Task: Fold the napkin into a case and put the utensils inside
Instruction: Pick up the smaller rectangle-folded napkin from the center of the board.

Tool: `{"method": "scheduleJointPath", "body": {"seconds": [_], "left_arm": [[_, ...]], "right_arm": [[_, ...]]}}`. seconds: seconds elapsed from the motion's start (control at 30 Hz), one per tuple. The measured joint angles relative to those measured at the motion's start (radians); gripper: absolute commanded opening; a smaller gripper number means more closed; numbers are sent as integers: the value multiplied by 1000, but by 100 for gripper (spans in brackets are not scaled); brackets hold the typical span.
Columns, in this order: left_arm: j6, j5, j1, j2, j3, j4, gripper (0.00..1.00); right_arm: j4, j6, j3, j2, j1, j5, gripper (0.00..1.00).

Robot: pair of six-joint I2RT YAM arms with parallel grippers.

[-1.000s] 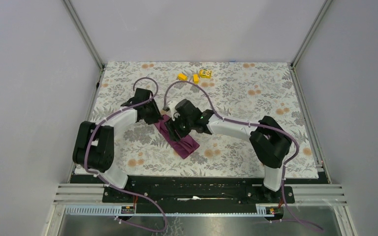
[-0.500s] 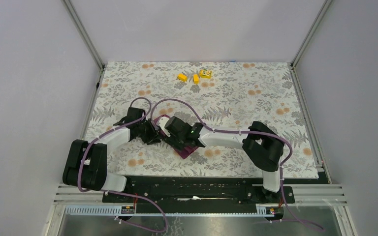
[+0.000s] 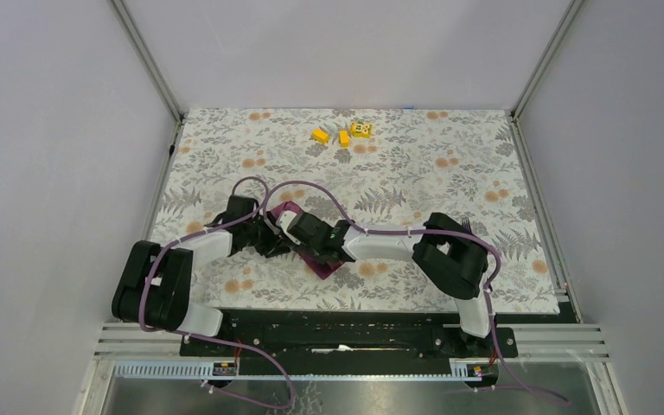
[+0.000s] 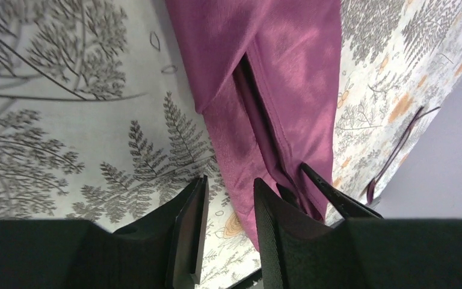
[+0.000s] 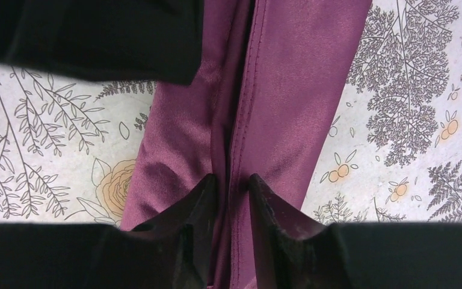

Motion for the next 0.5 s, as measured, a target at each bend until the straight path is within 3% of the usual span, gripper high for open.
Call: {"method": "scheduleJointPath", "body": {"seconds": [0.13, 0.27, 0.43, 0.5], "left_arm": [[-26, 3, -23, 11, -22, 44, 35], [-56, 2, -43, 37, -36, 116, 19], [-86, -8, -55, 42, -73, 178, 2], [-96, -10, -59, 40, -81, 195, 0]], "right_arm": [[5, 2, 0, 0, 2, 9, 14], [8, 12, 0, 0, 3, 8, 0], [-2, 44, 11, 0, 3, -8, 0], [-6, 65, 18, -2, 3, -26, 0]]}}
